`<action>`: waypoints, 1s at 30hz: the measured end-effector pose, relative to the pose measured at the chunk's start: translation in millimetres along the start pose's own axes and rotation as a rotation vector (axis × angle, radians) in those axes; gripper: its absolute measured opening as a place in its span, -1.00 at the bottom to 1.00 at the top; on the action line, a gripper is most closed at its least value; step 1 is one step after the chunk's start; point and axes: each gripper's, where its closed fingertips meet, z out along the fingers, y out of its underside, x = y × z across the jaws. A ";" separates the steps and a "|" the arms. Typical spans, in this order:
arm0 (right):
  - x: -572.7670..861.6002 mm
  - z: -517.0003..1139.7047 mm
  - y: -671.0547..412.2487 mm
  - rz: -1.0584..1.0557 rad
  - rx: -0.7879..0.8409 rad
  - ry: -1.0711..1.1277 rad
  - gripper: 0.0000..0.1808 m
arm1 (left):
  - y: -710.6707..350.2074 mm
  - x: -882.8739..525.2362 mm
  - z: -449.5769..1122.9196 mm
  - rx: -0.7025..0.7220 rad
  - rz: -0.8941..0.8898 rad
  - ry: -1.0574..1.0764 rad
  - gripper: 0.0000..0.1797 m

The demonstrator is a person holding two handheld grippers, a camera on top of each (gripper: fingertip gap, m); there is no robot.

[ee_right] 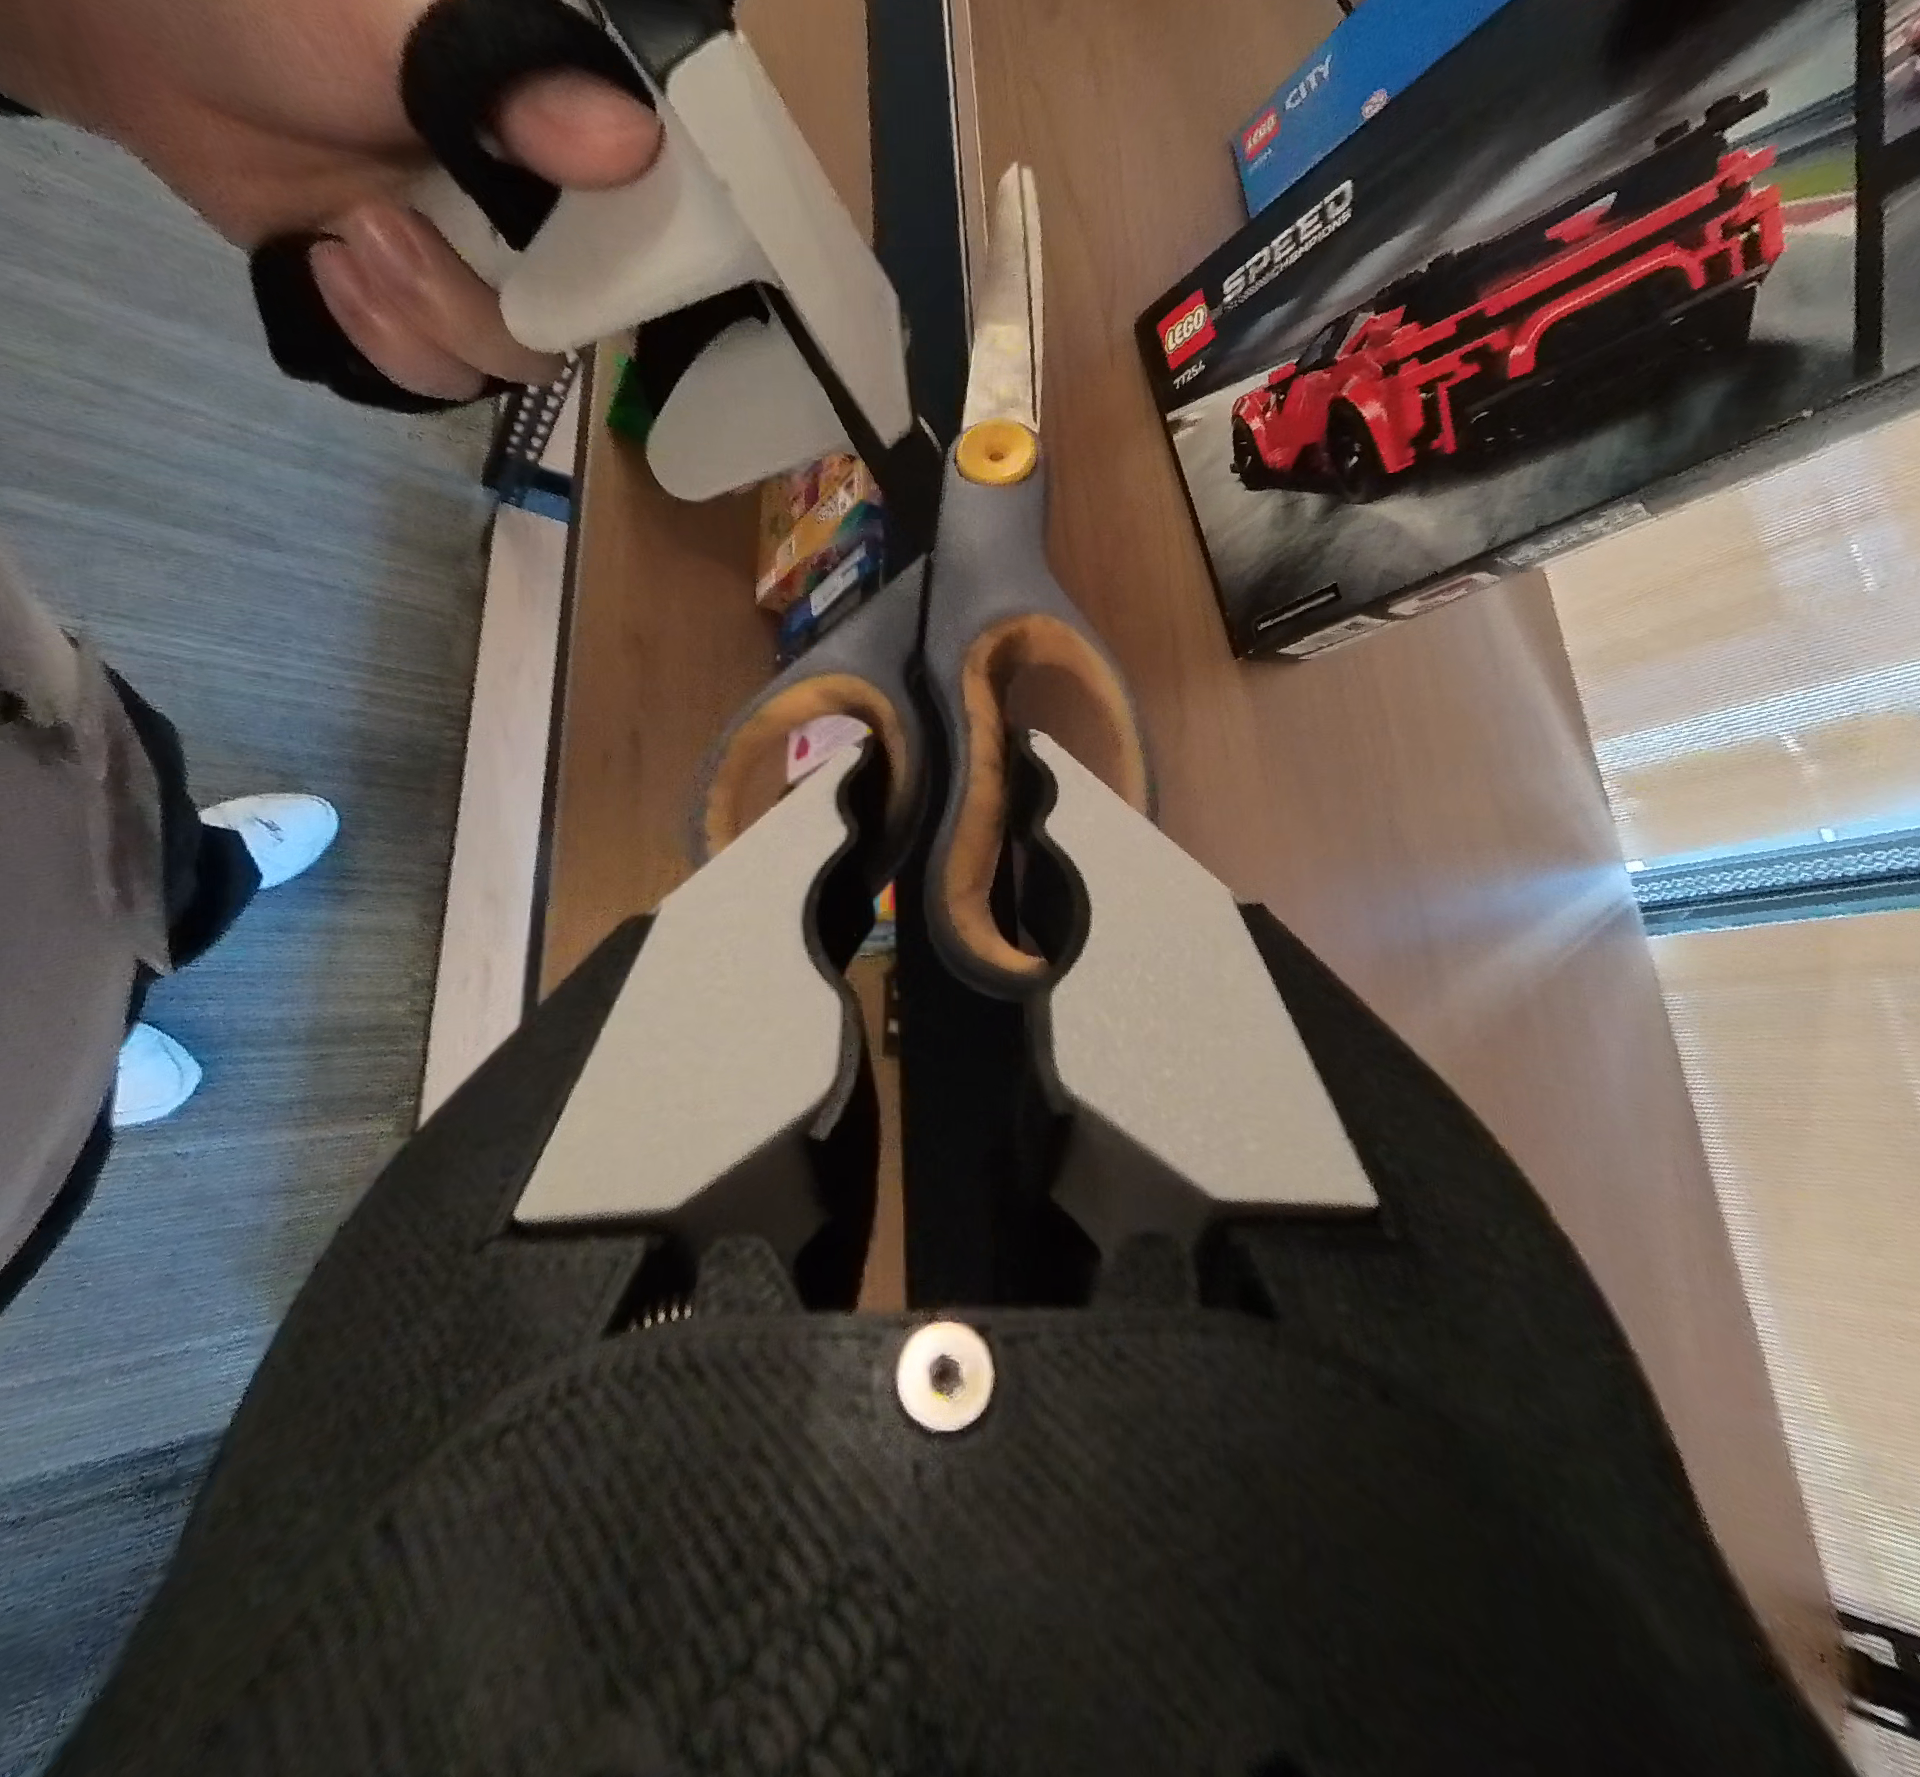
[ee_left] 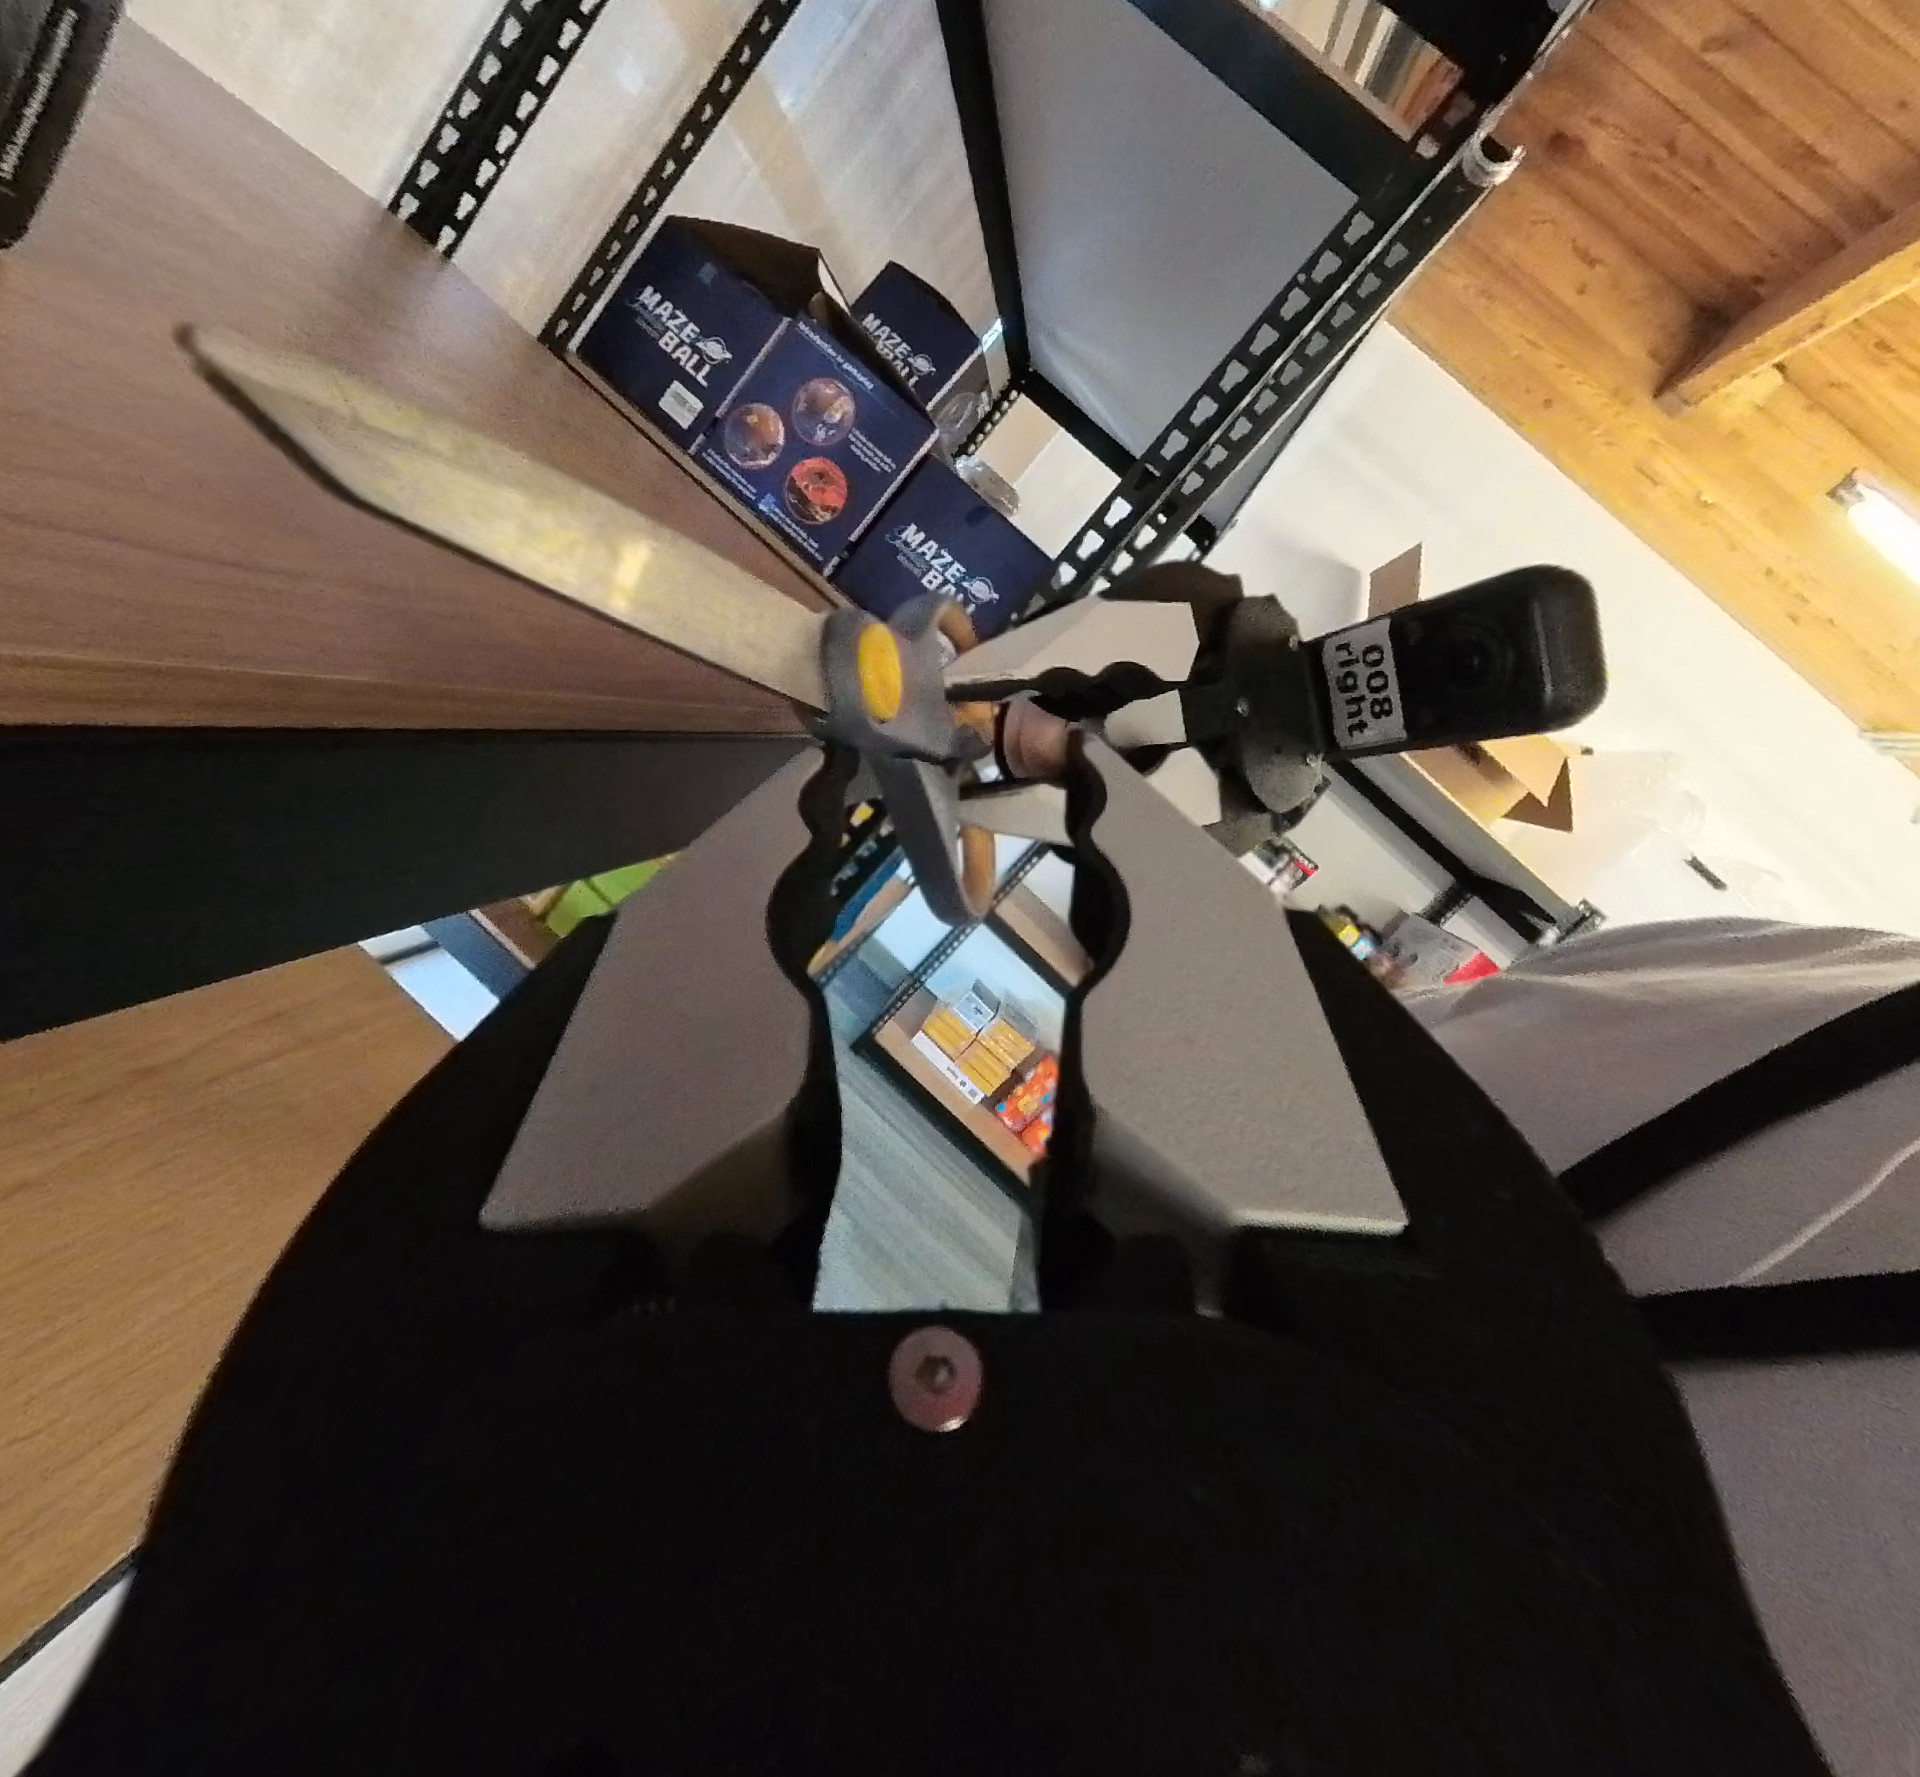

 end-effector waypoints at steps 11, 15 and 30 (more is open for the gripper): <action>-9.2 14.6 -27.8 -0.027 0.104 -0.062 -0.75 | -37.3 -5.7 -25.7 0.207 -0.031 -0.038 -0.84; -6.3 22.4 -26.7 -0.029 0.112 -0.055 -0.75 | -41.4 -10.3 -27.4 0.189 -0.075 -0.054 -0.85; 19.6 72.5 0.9 -0.174 -0.225 0.212 -0.65 | -56.7 -9.4 -19.4 0.241 -0.098 -0.193 -0.87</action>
